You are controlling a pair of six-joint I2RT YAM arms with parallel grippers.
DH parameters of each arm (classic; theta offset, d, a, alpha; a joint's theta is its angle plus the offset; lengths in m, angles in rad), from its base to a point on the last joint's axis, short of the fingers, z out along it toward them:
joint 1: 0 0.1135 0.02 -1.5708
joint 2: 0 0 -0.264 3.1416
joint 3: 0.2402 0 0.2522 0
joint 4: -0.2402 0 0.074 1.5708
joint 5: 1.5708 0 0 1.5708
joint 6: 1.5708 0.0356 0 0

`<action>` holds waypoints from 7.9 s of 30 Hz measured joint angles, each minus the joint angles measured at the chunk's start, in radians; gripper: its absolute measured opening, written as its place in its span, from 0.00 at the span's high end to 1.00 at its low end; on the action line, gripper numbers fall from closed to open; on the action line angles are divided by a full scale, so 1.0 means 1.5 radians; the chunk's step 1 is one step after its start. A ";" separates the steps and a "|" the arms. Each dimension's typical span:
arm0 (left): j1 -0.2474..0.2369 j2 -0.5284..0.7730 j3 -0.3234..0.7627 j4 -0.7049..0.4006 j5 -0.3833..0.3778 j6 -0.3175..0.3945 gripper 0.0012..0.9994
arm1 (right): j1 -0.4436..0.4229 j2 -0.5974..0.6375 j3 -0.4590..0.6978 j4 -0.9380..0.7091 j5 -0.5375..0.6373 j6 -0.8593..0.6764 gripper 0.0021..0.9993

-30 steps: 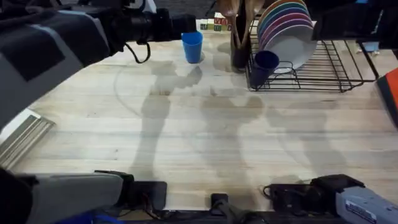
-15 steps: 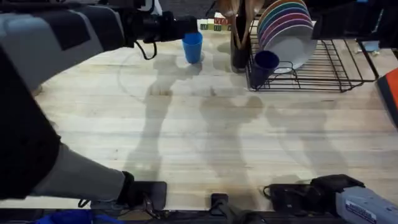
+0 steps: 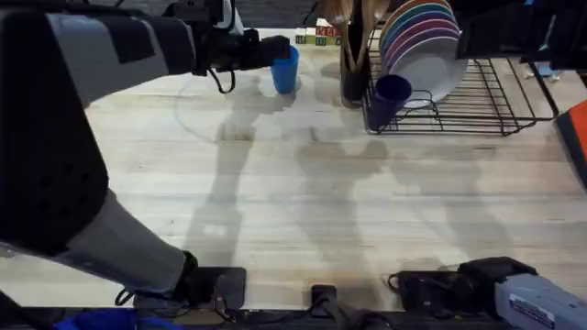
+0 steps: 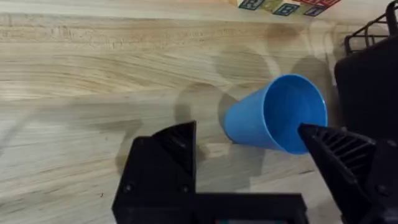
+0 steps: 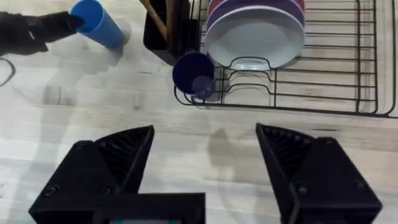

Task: Pick up the cup on the table and put them onto the rack.

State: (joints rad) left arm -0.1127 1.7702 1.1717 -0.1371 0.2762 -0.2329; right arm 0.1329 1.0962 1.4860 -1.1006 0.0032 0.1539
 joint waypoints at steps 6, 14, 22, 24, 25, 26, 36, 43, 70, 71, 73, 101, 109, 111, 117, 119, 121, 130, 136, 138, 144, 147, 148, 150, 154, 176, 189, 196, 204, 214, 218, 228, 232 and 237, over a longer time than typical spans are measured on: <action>0.000 0.001 0.000 0.005 -0.010 0.000 0.00 | 0.000 0.012 0.000 0.000 0.000 0.000 0.00; 0.000 0.025 0.000 0.015 -0.010 -0.021 0.16 | 0.000 0.012 0.000 0.000 0.000 0.000 0.00; -0.001 0.025 0.000 0.014 -0.010 -0.028 0.55 | 0.000 0.012 0.000 0.000 0.000 0.000 0.00; -0.002 0.025 0.000 0.014 -0.010 -0.029 0.70 | 0.000 0.012 0.000 0.000 0.000 0.000 0.00; -0.003 0.025 0.000 0.014 -0.010 -0.030 0.78 | 0.000 0.012 0.000 0.000 0.000 0.000 0.00; -0.004 0.025 0.000 0.014 -0.010 -0.030 0.85 | 0.000 0.012 0.000 0.000 0.000 0.000 0.00; -0.012 0.025 0.006 -0.015 -0.010 -0.030 0.96 | 0.000 0.012 0.000 0.000 0.000 0.000 0.00; -0.012 0.022 0.006 -0.031 -0.010 -0.030 0.96 | 0.000 0.012 0.000 0.000 0.000 0.000 0.00; -0.117 -0.304 0.006 -0.269 -0.060 0.078 0.96 | 0.000 0.012 0.000 0.004 0.000 -0.001 0.00; -0.129 -0.315 0.006 -0.271 -0.060 0.080 0.96 | 0.000 0.010 0.000 -0.001 0.000 -0.001 0.00; -0.153 -0.331 0.006 -0.271 -0.060 0.081 0.96 | 0.000 0.003 0.000 -0.013 0.000 -0.001 0.00; -0.338 -0.321 0.006 -0.092 -0.053 0.083 0.96 | 0.000 -0.172 0.000 -0.142 0.000 -0.001 0.00; -0.338 -0.263 0.006 -0.032 -0.030 0.083 0.96 | 0.000 -0.172 0.000 -0.142 0.000 -0.001 0.00; -0.338 -0.252 0.006 -0.016 -0.023 0.083 0.96 | 0.000 -0.172 0.000 -0.142 0.000 -0.001 0.00; -0.338 -0.222 0.006 0.034 -0.007 0.074 0.96 | 0.000 -0.172 0.000 -0.142 0.000 -0.001 0.00; -0.338 -0.211 0.006 0.049 -0.005 0.067 0.96 | 0.000 -0.172 0.000 -0.142 0.000 -0.001 0.00; -0.338 -0.200 0.006 0.060 -0.004 0.059 0.96 | 0.000 -0.172 0.000 -0.142 0.000 -0.001 0.00; -0.338 -0.150 0.006 0.093 -0.004 0.031 0.96 | 0.000 -0.172 0.000 -0.142 0.000 -0.001 0.00; -0.338 -0.127 0.006 0.100 -0.004 0.023 0.96 | 0.000 -0.172 0.000 -0.142 0.000 -0.001 0.00; -0.338 -0.121 0.006 0.102 -0.004 0.022 0.96 | 0.000 -0.172 0.000 -0.142 0.000 -0.001 0.00; -0.338 -0.095 0.006 0.103 -0.004 0.010 0.96 | 0.000 -0.172 0.000 -0.142 0.000 -0.001 0.00; -0.338 -0.089 0.006 0.101 -0.004 0.008 0.96 | 0.000 -0.172 0.000 -0.142 0.000 -0.001 0.00; -0.338 -0.089 0.006 0.101 -0.004 0.007 0.96 | 0.000 -0.172 0.000 -0.142 0.000 -0.001 0.00; -0.338 -0.089 0.006 0.102 -0.004 0.005 0.96 | 0.000 -0.172 0.000 -0.142 0.000 -0.001 0.00; -0.338 -0.089 0.006 0.099 -0.004 0.005 0.96 | 0.000 -0.172 0.000 -0.143 0.000 -0.001 0.00; -0.338 -0.049 0.006 0.084 -0.004 0.005 0.94 | 0.000 -0.172 0.000 -0.144 -0.001 -0.001 0.00; -0.338 -0.049 0.006 0.084 -0.005 0.001 0.75 | 0.000 -0.172 0.000 -0.144 -0.001 0.005 0.00; -0.338 -0.049 0.006 0.084 -0.005 0.000 0.73 | 0.000 -0.172 0.000 -0.146 -0.001 0.005 0.00; -0.338 -0.056 0.006 0.066 -0.005 0.000 0.69 | 0.000 -0.172 0.000 -0.149 -0.001 0.005 0.00; -0.322 -0.166 0.006 -0.034 -0.039 0.018 0.63 | 0.000 -0.172 0.000 -0.149 -0.001 0.005 0.00; -0.298 -0.220 0.006 -0.088 -0.048 0.023 0.59 | 0.000 -0.172 0.000 -0.149 -0.001 0.005 0.00; -0.213 -0.353 0.006 -0.250 -0.096 0.047 0.46 | 0.000 -0.172 0.000 -0.149 -0.001 0.005 0.00; -0.165 -0.428 0.006 -0.347 -0.148 0.054 0.04 | 0.000 -0.172 0.000 -0.148 0.000 0.005 0.00; -0.119 -0.497 0.006 -0.434 -0.193 0.055 0.00 | 0.000 -0.172 0.000 -0.132 0.000 0.005 0.00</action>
State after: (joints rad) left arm -0.2915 1.0243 1.1812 -0.7876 -0.0132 -0.1506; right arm 0.1329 0.8379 1.4860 -1.2990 0.0029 0.1612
